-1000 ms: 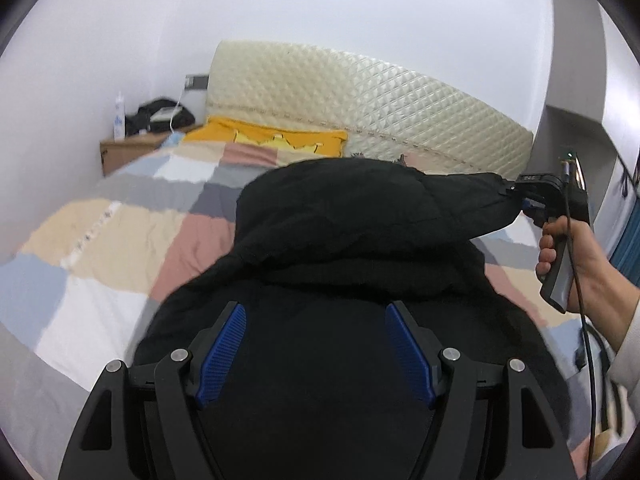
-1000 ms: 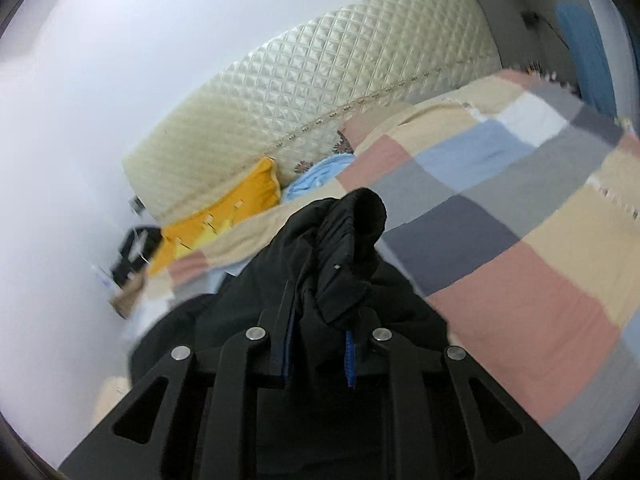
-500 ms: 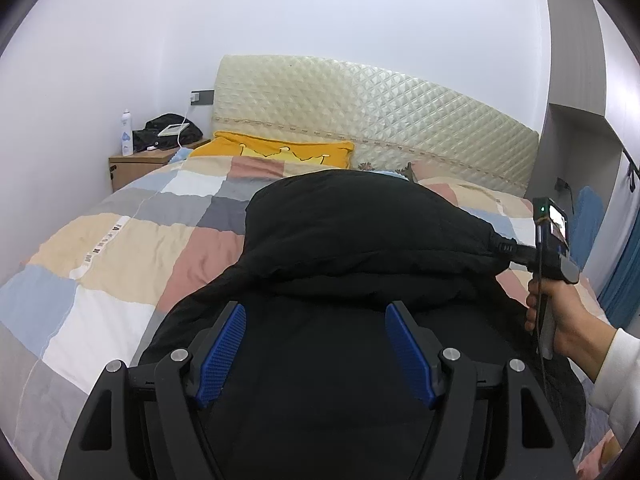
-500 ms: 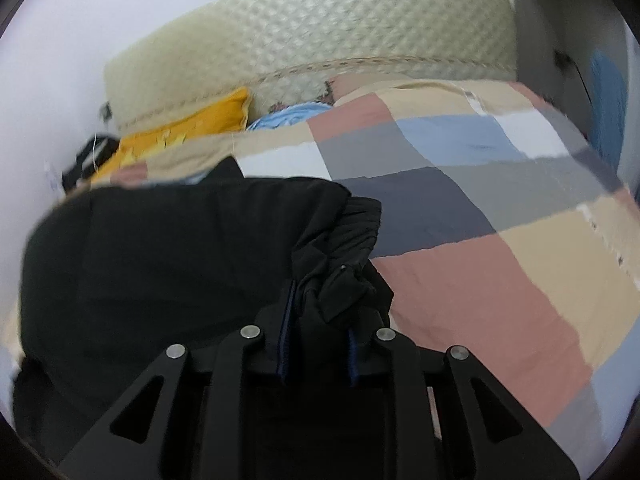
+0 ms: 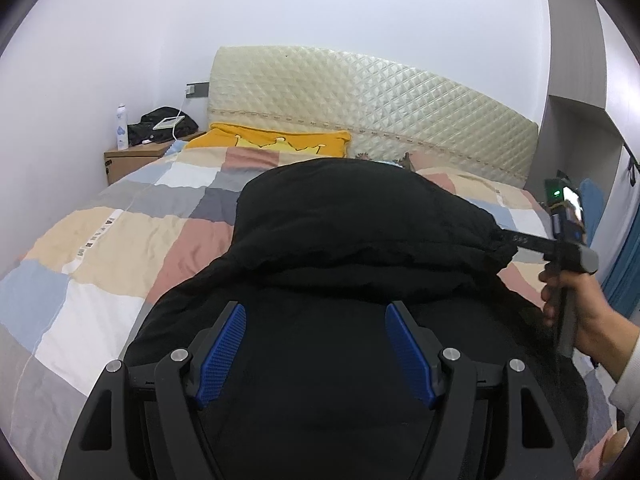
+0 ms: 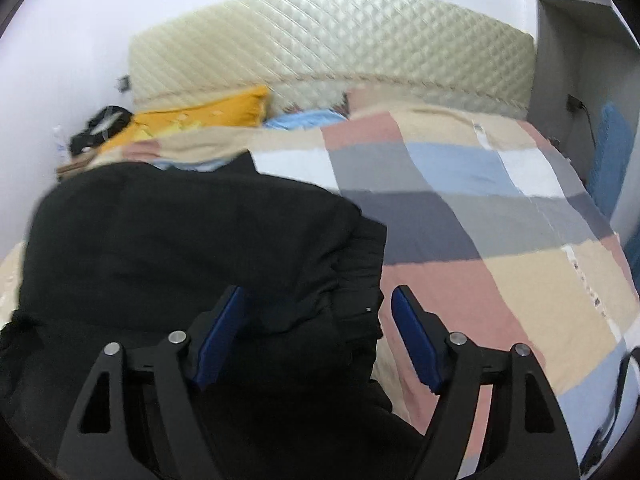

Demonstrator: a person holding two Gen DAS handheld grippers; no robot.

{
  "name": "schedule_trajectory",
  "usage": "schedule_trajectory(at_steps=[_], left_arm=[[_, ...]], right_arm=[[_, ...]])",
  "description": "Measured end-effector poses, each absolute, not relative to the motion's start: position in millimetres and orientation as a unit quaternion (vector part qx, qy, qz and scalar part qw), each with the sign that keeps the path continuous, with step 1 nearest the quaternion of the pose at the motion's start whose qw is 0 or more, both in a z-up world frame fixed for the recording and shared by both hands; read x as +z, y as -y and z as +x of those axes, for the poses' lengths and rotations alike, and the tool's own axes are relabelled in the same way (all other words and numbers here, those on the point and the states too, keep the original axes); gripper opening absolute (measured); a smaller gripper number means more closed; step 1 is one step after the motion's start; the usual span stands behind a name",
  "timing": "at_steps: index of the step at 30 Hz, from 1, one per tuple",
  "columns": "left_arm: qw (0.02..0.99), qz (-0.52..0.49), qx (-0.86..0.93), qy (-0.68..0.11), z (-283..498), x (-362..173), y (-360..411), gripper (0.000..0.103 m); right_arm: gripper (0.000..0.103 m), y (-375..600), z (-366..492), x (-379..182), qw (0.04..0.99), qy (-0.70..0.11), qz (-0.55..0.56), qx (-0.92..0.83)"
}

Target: Fold large clothes

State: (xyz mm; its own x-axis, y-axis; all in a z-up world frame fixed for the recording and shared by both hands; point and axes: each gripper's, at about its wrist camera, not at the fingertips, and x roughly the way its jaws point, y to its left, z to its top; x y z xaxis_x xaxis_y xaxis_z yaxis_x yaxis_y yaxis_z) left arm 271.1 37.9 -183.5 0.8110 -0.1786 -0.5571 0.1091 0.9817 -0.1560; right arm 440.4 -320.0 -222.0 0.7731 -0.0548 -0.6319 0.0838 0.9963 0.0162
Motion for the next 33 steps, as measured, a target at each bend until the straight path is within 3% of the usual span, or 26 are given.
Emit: schedule_trajectory(at_steps=[13,21,27,33], left_arm=[[0.954,-0.039,-0.115,-0.273,236,-172,-16,0.072],[0.956,-0.008,-0.104,-0.273,229,-176,-8,0.072],[0.943,-0.028,-0.115,-0.311,239,-190,-12,0.072],[0.934,-0.037,-0.114,-0.336,247,-200,-19,0.072]], right_arm=[[0.076,295,316,-153,0.957,-0.290,0.029,0.011],[0.076,274,245,-145,0.957,-0.280,0.009,0.071],[0.076,298,223,-162,0.945,-0.319,0.015,0.070],[0.076,344,245,-204,0.904,-0.426,0.032,-0.001]])
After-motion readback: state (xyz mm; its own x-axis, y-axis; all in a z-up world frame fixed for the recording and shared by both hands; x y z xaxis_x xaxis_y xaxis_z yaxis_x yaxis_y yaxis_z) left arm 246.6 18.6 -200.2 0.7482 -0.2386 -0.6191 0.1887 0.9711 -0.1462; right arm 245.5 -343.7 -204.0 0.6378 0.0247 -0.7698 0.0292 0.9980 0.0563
